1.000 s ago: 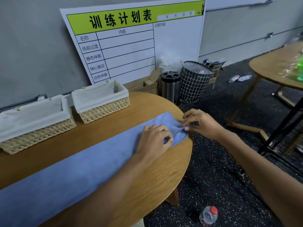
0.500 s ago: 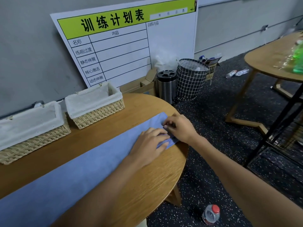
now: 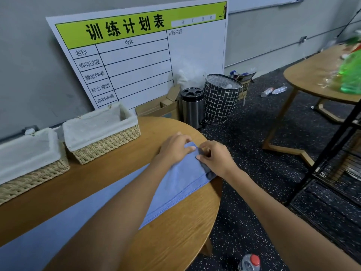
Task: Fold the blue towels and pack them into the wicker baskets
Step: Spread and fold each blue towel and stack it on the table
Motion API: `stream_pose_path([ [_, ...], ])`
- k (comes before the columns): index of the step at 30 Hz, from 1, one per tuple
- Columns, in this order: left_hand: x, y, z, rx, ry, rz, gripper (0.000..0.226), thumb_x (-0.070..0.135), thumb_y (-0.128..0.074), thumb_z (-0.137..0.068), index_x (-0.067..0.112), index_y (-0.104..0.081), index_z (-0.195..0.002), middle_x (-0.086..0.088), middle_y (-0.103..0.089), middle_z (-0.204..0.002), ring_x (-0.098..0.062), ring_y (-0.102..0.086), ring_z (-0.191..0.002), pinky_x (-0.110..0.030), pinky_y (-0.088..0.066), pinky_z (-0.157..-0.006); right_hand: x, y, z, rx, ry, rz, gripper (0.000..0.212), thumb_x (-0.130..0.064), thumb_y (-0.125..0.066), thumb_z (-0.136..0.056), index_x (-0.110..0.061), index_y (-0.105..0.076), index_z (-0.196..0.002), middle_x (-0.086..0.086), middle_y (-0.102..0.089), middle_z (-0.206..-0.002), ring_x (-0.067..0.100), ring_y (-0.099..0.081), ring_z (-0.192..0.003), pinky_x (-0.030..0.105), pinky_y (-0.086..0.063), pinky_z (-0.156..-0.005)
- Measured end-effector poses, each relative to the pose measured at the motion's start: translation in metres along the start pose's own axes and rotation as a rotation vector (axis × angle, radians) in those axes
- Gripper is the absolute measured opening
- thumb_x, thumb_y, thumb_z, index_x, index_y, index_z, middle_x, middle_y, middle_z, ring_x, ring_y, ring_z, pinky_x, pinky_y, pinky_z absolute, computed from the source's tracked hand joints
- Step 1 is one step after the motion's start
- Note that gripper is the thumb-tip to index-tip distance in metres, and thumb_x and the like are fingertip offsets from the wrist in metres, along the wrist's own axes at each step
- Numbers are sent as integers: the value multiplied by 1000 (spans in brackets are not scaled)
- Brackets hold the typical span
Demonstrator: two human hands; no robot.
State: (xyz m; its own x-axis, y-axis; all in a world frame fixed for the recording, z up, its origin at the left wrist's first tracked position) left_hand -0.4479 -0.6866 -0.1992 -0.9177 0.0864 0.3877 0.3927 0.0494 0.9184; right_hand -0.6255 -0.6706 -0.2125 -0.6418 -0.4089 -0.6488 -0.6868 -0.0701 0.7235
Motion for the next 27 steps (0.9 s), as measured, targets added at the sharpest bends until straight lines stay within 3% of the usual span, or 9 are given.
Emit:
stream_pose_path([
  [2,1,-1,-8,0,-11,123,8,32,-74,-88,26,-72,-93,2,-70,-97,-19,-64,-94,-33,-50,-78,1,0,-2,-21,-9,10,22,-25,-74,-87,-11,-68,-104,6,-62,-97,23,-57,-95,38,-48,-85],
  [4,1,0,-11,-4,-36,223,10,25,-74,-88,29,-67,-82,4,-70,-87,-16,-64,-86,-33,-49,-75,-1,-2,-2,-56,-16,30,25,-32,-74,-87,-12,-65,-98,5,-59,-93,21,-54,-91,37,-47,-81],
  [7,1,8,-11,-20,-75,321,13,20,-70,-91,28,-62,-84,0,-71,-92,-17,-65,-91,-33,-48,-78,-7,-2,-2,-75,-39,90,29,-44,-74,-84,-23,-54,-84,1,-52,-87,19,-51,-87,35,-42,-70],
  [9,1,15,-9,6,-99,355,17,20,-71,-89,33,-61,-84,2,-73,-93,-13,-67,-92,-33,-50,-81,-7,2,0,-76,-59,107,39,-41,-74,-85,-19,-46,-68,1,-48,-74,17,-47,-82,35,-36,-61],
  [12,-2,25,-5,68,-97,442,16,21,-78,-85,28,-67,-94,8,-73,-84,0,-62,-73,-23,-46,-68,-3,13,6,-94,-92,98,52,-36,-73,-86,-16,-36,-55,1,-38,-57,15,-38,-60,35,-25,-51],
  [16,2,32,0,95,-87,430,22,31,-81,-82,26,-73,-102,8,-74,-90,-7,-70,-85,-32,-55,-76,-4,31,19,-99,-145,31,44,-33,-70,-90,-15,-43,-59,-3,-40,-56,13,-37,-53,34,-27,-53],
  [19,11,44,8,162,-62,441,19,33,-80,-83,28,-74,-100,13,-74,-84,-1,-66,-75,-28,-51,-73,-13,41,31,-62,-152,-138,30,-27,-67,-92,-11,-54,-71,-4,-47,-62,10,-41,-56,29,-31,-54],
  [23,12,72,25,169,-53,607,17,19,-76,-88,19,-72,-104,5,-75,-84,-8,-63,-55,-26,-53,-66,-43,49,36,-31,-88,-289,18,-21,-66,-93,-4,-63,-87,2,-56,-72,12,-49,-65,35,-39,-62],
  [27,-24,113,65,101,-62,722,22,13,-66,-96,13,-66,-118,-1,-73,-90,-14,-68,-66,-23,-53,-68,-105,43,38,-67,32,-358,24,-24,-65,-94,-6,-60,-79,7,-52,-67,13,-46,-62,35,-36,-60],
])
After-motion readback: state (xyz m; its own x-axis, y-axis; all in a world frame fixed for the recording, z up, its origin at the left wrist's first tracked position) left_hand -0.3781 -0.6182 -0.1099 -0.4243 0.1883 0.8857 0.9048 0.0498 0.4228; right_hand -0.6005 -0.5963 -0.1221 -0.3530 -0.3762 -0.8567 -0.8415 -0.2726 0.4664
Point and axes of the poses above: each hand's wrist, its own z-axis away from the middle knuckle, its own y-axis out of the back of the hand, x = y × z, the point moved 2 cm from there along -z, towards the middle knuckle
